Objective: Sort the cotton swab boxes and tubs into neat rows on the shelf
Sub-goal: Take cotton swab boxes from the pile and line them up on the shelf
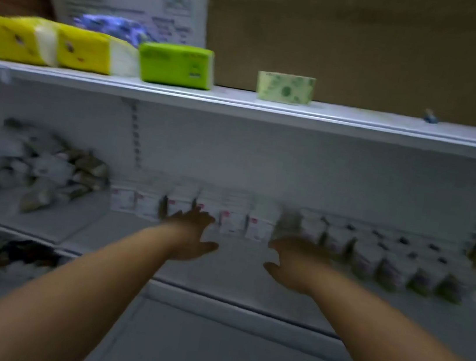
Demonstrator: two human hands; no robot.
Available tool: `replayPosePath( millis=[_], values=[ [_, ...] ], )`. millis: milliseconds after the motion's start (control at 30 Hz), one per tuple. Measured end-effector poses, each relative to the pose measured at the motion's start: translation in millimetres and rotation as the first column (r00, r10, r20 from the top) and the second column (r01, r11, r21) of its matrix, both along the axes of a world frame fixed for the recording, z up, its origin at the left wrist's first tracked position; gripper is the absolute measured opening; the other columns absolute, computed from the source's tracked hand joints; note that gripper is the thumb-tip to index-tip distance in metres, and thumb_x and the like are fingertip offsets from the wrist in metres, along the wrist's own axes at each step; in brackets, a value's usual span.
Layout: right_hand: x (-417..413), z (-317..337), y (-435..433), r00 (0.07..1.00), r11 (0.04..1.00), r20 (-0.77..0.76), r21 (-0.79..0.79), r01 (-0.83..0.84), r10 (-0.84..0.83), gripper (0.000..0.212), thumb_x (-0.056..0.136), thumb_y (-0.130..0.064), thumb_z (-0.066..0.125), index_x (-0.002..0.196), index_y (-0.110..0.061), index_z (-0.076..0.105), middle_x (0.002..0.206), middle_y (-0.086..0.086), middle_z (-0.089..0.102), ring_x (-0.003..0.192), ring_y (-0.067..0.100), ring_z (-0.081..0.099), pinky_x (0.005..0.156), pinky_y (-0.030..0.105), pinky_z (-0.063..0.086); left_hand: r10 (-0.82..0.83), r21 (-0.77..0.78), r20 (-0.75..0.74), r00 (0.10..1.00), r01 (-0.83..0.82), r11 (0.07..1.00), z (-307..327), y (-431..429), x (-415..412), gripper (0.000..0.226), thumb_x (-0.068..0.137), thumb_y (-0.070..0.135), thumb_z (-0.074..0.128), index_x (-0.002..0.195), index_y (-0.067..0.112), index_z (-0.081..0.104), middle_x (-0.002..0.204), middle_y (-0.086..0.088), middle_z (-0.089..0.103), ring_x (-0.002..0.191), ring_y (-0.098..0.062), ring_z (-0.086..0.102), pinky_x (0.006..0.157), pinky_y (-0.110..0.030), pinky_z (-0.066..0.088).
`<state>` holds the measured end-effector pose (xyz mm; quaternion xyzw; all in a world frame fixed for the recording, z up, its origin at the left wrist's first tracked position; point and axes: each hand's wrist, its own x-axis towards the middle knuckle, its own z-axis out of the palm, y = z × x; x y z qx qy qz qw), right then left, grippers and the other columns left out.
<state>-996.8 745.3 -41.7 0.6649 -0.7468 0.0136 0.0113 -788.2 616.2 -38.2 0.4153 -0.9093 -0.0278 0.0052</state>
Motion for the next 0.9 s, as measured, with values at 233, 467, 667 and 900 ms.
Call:
replayPosePath(
  millis=[233,467,667,900],
  values=[
    [183.1,19.0,-96.9,0.949,0.949,-0.037,0.014,-0.314,0.315,0.067,0.089,-0.048,0.049,0.146,-0.02,0.028,0.156,0.009,0.018,0.138,0.03,0.026,0.111,0.038,0.027,0.24,-0.039,0.034,0.97,-0.239,0.97,22.5,-31.7,196.7,0.071,0.094,0.059,0.032,0.15,0.02,0.015,0.159,-0.003,0.008,0.146,-0.019,0.005,0.118,-0.043,0.007],
    [295.3,3.3,-168.3,0.86,0.861,-0.051,0.088,-0.502,0.507,0.06,0.093,-0.043,0.047,0.144,-0.016,0.03,0.159,0.011,0.004,0.145,0.027,0.005,0.117,0.041,0.016,0.381,0.015,0.008,0.924,-0.382,0.924,-11.8,-64.4,302.7,0.068,0.095,0.059,0.029,0.15,0.022,0.015,0.159,0.001,0.006,0.146,-0.016,-0.004,0.117,-0.046,0.002],
    [364.2,6.0,-257.8,0.825,0.824,-0.021,-0.016,-0.566,0.565,0.061,0.091,-0.04,0.05,0.143,-0.016,0.032,0.155,0.012,0.017,0.14,0.029,0.019,0.112,0.035,0.024,0.446,-0.012,0.107,0.889,-0.447,0.894,-21.0,-126.8,376.6,0.069,0.095,0.06,0.027,0.151,0.023,0.013,0.16,0.0,0.005,0.146,-0.018,-0.004,0.118,-0.045,0.0],
    [456.9,13.8,-357.4,0.728,0.728,0.033,-0.07,-0.681,0.684,0.06,0.094,-0.04,0.045,0.147,-0.019,0.025,0.159,0.006,0.005,0.145,0.025,0.002,0.116,0.041,0.015,0.518,-0.013,0.064,0.853,-0.518,0.855,4.9,-212.0,441.7,0.074,0.092,0.061,0.035,0.15,0.026,0.009,0.159,0.001,0.006,0.145,-0.018,0.01,0.115,-0.036,0.016]
  ],
)
